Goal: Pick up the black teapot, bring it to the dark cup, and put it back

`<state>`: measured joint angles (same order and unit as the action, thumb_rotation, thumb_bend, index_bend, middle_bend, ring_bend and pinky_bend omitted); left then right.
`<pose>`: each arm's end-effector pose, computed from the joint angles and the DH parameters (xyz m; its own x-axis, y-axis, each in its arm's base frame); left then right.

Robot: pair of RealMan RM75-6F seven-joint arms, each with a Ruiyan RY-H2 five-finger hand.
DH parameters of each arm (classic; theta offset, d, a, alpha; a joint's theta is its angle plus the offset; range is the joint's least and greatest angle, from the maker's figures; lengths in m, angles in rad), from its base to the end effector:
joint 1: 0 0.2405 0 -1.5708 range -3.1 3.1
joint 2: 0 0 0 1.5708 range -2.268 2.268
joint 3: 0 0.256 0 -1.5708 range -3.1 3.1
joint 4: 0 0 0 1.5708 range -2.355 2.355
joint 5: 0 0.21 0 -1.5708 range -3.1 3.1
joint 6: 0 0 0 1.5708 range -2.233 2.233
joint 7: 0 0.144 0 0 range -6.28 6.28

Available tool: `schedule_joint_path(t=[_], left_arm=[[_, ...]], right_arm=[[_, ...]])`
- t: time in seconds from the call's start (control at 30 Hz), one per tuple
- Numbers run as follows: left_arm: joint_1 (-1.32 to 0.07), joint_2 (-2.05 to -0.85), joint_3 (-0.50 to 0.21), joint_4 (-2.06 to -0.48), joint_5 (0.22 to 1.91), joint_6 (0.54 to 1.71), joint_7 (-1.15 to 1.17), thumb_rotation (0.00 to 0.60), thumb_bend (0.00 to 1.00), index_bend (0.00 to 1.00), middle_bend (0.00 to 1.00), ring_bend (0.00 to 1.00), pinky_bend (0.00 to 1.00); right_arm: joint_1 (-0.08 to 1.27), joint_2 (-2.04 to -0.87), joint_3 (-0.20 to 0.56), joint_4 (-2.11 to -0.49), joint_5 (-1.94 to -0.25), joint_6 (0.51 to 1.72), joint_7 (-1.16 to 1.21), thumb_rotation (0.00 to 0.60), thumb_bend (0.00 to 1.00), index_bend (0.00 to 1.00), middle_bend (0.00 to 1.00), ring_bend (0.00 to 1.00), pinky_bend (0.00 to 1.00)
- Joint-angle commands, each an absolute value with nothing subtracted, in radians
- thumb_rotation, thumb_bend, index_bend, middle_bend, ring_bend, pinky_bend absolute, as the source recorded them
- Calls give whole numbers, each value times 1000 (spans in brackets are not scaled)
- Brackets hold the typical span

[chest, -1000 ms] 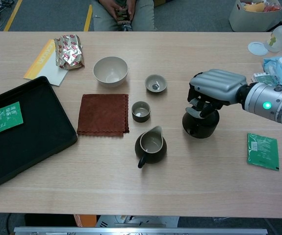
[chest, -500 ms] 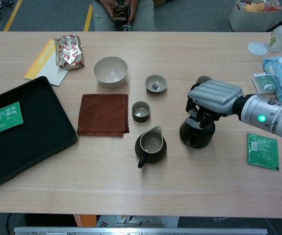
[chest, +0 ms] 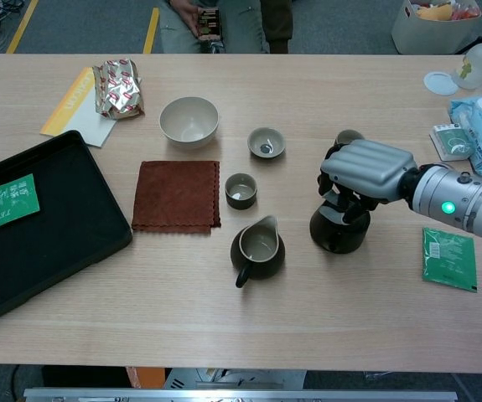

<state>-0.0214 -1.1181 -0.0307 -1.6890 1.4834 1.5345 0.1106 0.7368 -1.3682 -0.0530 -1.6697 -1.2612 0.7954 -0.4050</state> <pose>-0.3075 0.1565 0.1573 0.4276 0.0057 0.9040 0.9020 0.0632 -0.4271 -0.1787 -0.2719 -0.0185 0.6920 -0.4082 0.5953 -0.6901 -0.6160 0.3798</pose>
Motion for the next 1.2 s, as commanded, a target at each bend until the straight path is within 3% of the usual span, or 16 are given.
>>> schedule_joint_path(t=[0.03,0.27,0.5,0.77,0.83,0.97,1.2], left_arm=[[-22,-1119,-30,-1689,1484,1534,110,600,432,146,240,189,171],[-23,-1120,-32,-1688,1484,1533,111,600,432,146,240,190,171],[-24,-1120,-32,-1689,1485,1533,112,600,432,146,240,189,170],[-24,-1113,-34,-1695,1489,1538,114,600,432,146,240,189,171],[-24,-1111,-36,-1695,1489,1540,114,600,432,146,240,189,171],[-26,-1108,-40,-1693,1489,1542,111,600,432,146,241,190,170],[-37,-1116,-48,-1692,1502,1544,119,600,432,146,241,189,171]], right_arm=[[736,-1367,-56,-1673,-1265,800,-416,444,440,559,473,410,165],[726,-1365,-58,-1677,-1300,825,-422,393,440,385,330,263,142],[717,-1355,-54,-1684,-1323,846,-414,366,411,281,235,179,126],[687,-1332,-34,-1702,-1372,928,-391,367,394,239,202,148,118],[668,-1314,-29,-1712,-1381,967,-392,406,395,239,205,148,118],[609,-1271,-17,-1738,-1375,1073,-407,587,395,246,274,178,119],[495,-1194,-8,-1759,-1357,1240,-402,600,395,385,382,315,174]])
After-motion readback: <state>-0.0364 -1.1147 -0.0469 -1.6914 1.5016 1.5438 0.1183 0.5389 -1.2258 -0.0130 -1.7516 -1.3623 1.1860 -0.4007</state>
